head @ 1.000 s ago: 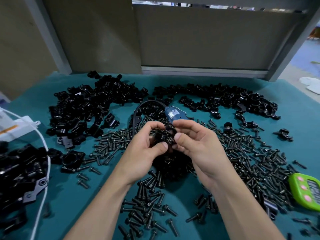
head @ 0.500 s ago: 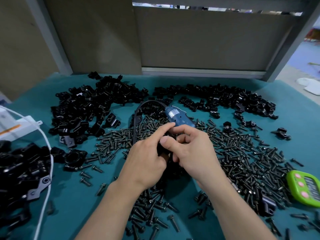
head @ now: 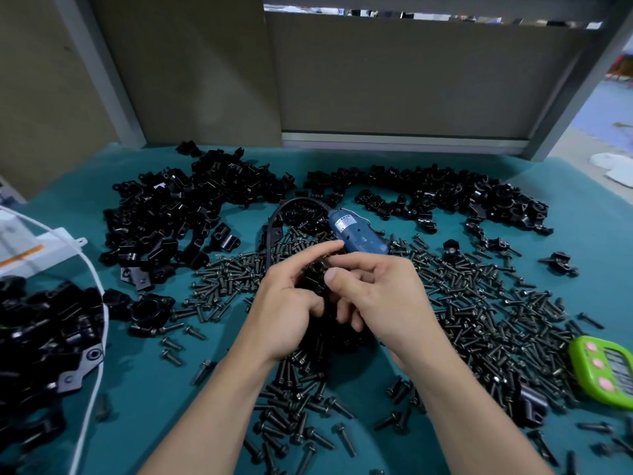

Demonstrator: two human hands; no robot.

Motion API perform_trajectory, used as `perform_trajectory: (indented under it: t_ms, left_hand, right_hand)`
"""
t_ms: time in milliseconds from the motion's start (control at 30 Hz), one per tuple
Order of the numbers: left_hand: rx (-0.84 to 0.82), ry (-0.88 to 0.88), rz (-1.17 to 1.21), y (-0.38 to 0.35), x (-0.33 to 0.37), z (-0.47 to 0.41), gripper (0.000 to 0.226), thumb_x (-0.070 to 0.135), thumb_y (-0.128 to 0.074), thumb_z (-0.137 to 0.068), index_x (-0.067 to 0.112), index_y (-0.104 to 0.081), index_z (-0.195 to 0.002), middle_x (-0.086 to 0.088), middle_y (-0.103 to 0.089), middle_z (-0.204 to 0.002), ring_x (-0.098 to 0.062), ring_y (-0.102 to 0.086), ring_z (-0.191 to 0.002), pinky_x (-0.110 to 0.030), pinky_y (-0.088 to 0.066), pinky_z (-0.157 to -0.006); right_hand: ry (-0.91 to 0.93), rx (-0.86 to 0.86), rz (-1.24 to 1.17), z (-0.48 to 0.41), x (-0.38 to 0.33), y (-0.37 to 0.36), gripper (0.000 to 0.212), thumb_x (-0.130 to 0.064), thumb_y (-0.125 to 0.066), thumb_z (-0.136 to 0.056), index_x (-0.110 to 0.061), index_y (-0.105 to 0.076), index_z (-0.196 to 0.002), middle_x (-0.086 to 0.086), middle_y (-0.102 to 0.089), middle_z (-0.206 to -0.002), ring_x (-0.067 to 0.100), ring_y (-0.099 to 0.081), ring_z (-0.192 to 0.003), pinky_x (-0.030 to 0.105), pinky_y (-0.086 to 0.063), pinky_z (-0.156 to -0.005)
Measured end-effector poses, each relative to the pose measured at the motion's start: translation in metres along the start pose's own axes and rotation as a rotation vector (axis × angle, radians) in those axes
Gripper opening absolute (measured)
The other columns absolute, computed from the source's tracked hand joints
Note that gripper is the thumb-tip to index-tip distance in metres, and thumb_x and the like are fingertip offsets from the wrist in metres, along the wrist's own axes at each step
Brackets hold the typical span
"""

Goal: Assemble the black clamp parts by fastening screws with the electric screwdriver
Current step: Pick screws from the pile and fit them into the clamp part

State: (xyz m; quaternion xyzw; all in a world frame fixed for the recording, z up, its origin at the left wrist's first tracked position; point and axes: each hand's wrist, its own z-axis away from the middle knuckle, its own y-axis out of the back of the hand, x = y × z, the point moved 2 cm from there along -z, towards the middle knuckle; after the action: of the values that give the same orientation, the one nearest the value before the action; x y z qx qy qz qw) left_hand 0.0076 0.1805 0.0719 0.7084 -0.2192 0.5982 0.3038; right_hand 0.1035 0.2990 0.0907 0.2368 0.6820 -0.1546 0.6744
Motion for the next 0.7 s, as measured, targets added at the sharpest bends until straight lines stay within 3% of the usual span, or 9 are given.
perform_trajectory:
  t_ms: [100,167,267,333,433,500,567,633,700]
  left_hand:
    - [-0.025,0.006,0.2,-0.0018,0.0027,-0.0012,0.084,-0.004,-0.051,-0.047,0.035,-0.078,-0.117,-0.015,-0.077,-0.088,-0.02,-0.071,-0.082,-0.024,-0.054,-0.069]
    - [-0.046,0.006,0.287,-0.0017,0.005,-0.0002,0.082,-0.006,-0.051,-0.045,0.027,-0.079,-0.114,-0.026,-0.07,-0.083,-0.024,-0.068,-0.077,-0.027,-0.056,-0.068]
    - [-0.104,0.016,0.402,-0.0003,0.0061,0.0003,0.081,-0.005,-0.05,-0.045,0.017,-0.078,-0.118,-0.028,-0.072,-0.096,-0.023,-0.066,-0.08,-0.026,-0.056,-0.072]
    - [-0.141,0.02,0.437,0.0008,0.0061,0.0006,0.077,-0.005,-0.048,-0.046,0.012,-0.079,-0.115,-0.026,-0.074,-0.099,-0.023,-0.066,-0.08,-0.024,-0.055,-0.071]
    - [-0.13,0.048,0.373,0.0021,0.0033,0.0004,0.069,-0.004,-0.049,-0.044,0.012,-0.082,-0.102,-0.014,-0.069,-0.074,-0.02,-0.064,-0.071,-0.021,-0.053,-0.064]
    - [-0.123,0.086,0.345,0.002,0.002,0.0003,0.061,-0.004,-0.05,-0.042,0.01,-0.081,-0.093,-0.016,-0.065,-0.068,-0.023,-0.063,-0.067,-0.024,-0.052,-0.061]
    - [-0.136,0.112,0.326,0.0025,0.0016,0.0004,0.052,-0.004,-0.049,-0.039,0.005,-0.077,-0.083,-0.018,-0.063,-0.066,-0.026,-0.061,-0.063,-0.027,-0.05,-0.056]
    - [-0.183,0.123,0.304,0.0029,0.0031,0.0016,0.045,-0.005,-0.046,-0.037,0.002,-0.072,-0.074,-0.019,-0.062,-0.063,-0.027,-0.058,-0.057,-0.026,-0.045,-0.053]
    - [-0.238,0.114,0.31,0.0043,0.0037,0.0031,0.051,-0.008,-0.043,-0.038,0.004,-0.075,-0.077,-0.018,-0.063,-0.065,-0.026,-0.058,-0.056,-0.023,-0.045,-0.05]
  right_hand:
    - [0.018,0.04,-0.07,0.0012,-0.0004,0.0009,0.008,-0.016,-0.086,-0.082,-0.018,-0.079,-0.086,0.005,-0.068,-0.06,0.012,-0.054,-0.047,0.018,-0.042,-0.045]
    - [0.06,0.037,-0.104,0.0015,-0.0013,0.0006,0.014,-0.01,-0.089,-0.078,-0.016,-0.08,-0.087,0.004,-0.07,-0.066,0.014,-0.06,-0.054,0.022,-0.049,-0.055]
    - [0.138,0.06,-0.067,0.0008,-0.0013,-0.0003,0.021,-0.013,-0.087,-0.071,-0.023,-0.083,-0.089,0.005,-0.074,-0.083,0.02,-0.068,-0.069,0.039,-0.06,-0.072]
    - [0.17,0.095,-0.009,0.0003,0.0002,-0.0008,0.026,-0.014,-0.086,-0.07,-0.03,-0.084,-0.089,-0.002,-0.073,-0.093,0.019,-0.07,-0.08,0.043,-0.06,-0.082]
    - [0.217,0.139,0.119,0.0008,0.003,-0.0025,0.032,-0.013,-0.086,-0.072,-0.041,-0.083,-0.087,-0.01,-0.069,-0.094,0.013,-0.067,-0.087,0.037,-0.057,-0.079]
    - [0.25,0.134,0.142,-0.0005,0.0034,-0.0014,0.033,-0.01,-0.082,-0.072,-0.039,-0.083,-0.09,-0.014,-0.069,-0.101,0.01,-0.067,-0.094,0.03,-0.055,-0.077]
    - [0.238,0.01,0.08,-0.0017,0.0034,-0.0024,0.041,0.002,-0.075,-0.08,-0.031,-0.082,-0.103,-0.016,-0.071,-0.11,0.007,-0.07,-0.09,0.024,-0.055,-0.075]
    - [0.176,-0.189,0.047,-0.0007,0.0026,-0.006,0.047,0.012,-0.063,-0.09,-0.024,-0.079,-0.115,-0.009,-0.074,-0.112,0.011,-0.066,-0.068,0.024,-0.054,-0.067]
    - [0.13,-0.352,0.057,0.0005,0.0004,-0.0061,0.047,0.015,-0.056,-0.093,-0.018,-0.077,-0.12,-0.004,-0.072,-0.121,0.013,-0.066,-0.073,0.024,-0.053,-0.07]
